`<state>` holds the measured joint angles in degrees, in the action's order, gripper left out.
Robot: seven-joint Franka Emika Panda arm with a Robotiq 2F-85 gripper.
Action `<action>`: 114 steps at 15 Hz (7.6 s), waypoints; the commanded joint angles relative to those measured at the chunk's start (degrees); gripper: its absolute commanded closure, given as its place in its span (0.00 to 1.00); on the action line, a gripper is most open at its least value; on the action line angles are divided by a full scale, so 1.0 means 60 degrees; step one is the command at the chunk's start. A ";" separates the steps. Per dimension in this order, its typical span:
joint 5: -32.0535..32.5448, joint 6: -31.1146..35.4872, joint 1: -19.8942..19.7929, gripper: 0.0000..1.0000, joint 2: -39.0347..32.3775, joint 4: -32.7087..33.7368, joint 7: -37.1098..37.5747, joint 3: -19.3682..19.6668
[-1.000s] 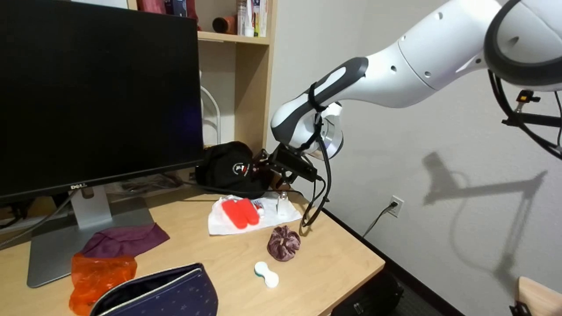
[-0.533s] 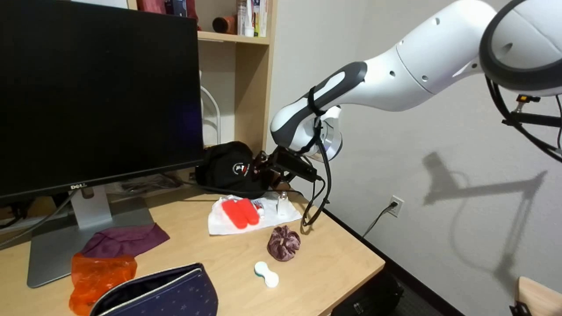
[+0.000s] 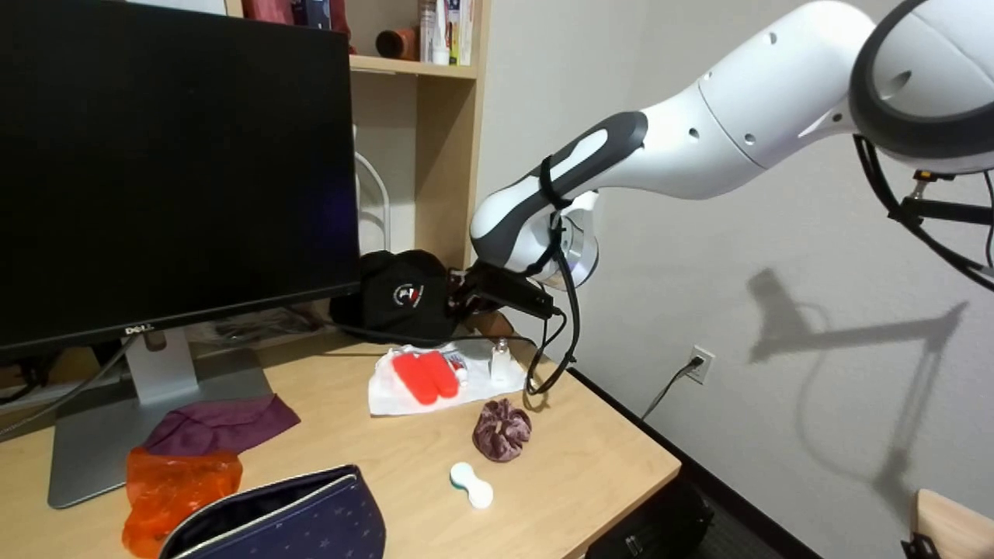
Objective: Move one black cap to the left side of the desk
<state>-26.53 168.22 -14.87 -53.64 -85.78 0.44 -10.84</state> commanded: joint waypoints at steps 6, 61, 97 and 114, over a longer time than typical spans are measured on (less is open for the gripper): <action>-0.0091 0.1044 -0.1389 0.91 0.0682 -0.1134 -0.0856 -0.1697; -0.0125 -0.3008 -0.0944 0.72 -0.1421 0.2378 -0.0208 -0.0764; -0.0916 -0.0315 -0.2451 0.92 0.3653 -0.3704 -0.2652 -0.2371; -0.1694 -0.2164 -0.2307 0.92 1.0467 -0.8722 -0.3350 -0.3013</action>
<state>-33.87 161.39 -29.05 -0.62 -130.78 -16.61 -28.35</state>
